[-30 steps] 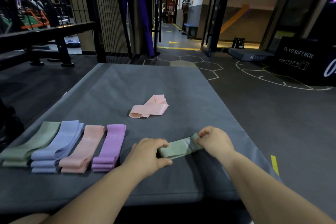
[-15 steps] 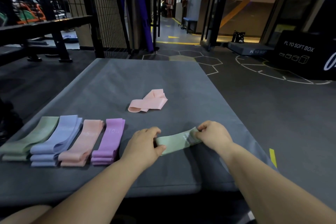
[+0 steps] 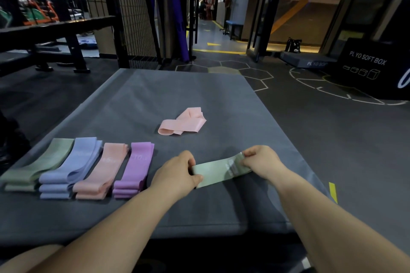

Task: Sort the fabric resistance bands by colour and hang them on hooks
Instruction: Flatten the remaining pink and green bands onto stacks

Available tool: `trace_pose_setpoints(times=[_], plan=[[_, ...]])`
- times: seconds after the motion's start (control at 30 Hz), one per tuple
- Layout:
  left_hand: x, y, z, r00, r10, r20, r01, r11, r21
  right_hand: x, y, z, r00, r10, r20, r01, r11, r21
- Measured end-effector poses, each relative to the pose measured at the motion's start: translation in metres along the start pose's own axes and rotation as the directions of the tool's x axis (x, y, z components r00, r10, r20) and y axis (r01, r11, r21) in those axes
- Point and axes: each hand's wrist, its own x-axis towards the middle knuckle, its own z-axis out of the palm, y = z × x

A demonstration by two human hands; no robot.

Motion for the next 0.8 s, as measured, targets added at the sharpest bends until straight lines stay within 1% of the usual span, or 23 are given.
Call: trace_pose_setpoints(times=[0.13, 0.23, 0.3, 0.43, 0.53, 0.6, 0.7, 0.8], plan=[[0.0013, 0.0005, 0.0006, 1.0, -0.005, 0.028, 0.009, 0.988, -0.156, 0.0014, 0.0023, -0.002, 0.999, 0.038, 0.021, -0.04, 0.992, 0.116], [0.0026, -0.0002, -0.0024, 1.0, -0.012, 0.019, 0.017, 0.941, -0.338, 0.0006, 0.0008, -0.0034, 0.995, 0.089, 0.036, -0.095, 0.969, 0.229], [0.0048, -0.002, -0.0042, 1.0, -0.018, -0.004, 0.015, 0.906, -0.424, -0.001, -0.0004, -0.0044, 0.996, 0.089, 0.032, -0.095, 0.954, 0.284], [0.0063, -0.0054, -0.0036, 0.999, -0.012, -0.04, -0.006, 0.906, -0.422, -0.005, -0.0026, -0.0055, 0.999, 0.038, 0.027, -0.045, 0.945, 0.324], [0.0057, -0.0066, -0.001, 0.998, 0.014, -0.055, -0.031, 0.95, -0.311, -0.0061, -0.0021, -0.004, 0.999, 0.027, 0.044, -0.039, 0.95, 0.309], [0.006, -0.0068, -0.0008, 0.998, 0.01, -0.067, -0.029, 0.956, -0.293, -0.0055, -0.0008, -0.0043, 0.999, 0.018, 0.036, -0.028, 0.953, 0.302], [0.0071, -0.0077, -0.0011, 0.998, 0.0, -0.059, -0.021, 0.938, -0.346, -0.0046, -0.0007, -0.0079, 1.0, 0.005, 0.027, -0.012, 0.964, 0.265], [0.0067, -0.0071, -0.0005, 1.0, -0.008, -0.004, 0.005, 0.85, -0.528, -0.0052, -0.0021, -0.0094, 0.997, 0.017, 0.072, -0.036, 0.961, 0.276]])
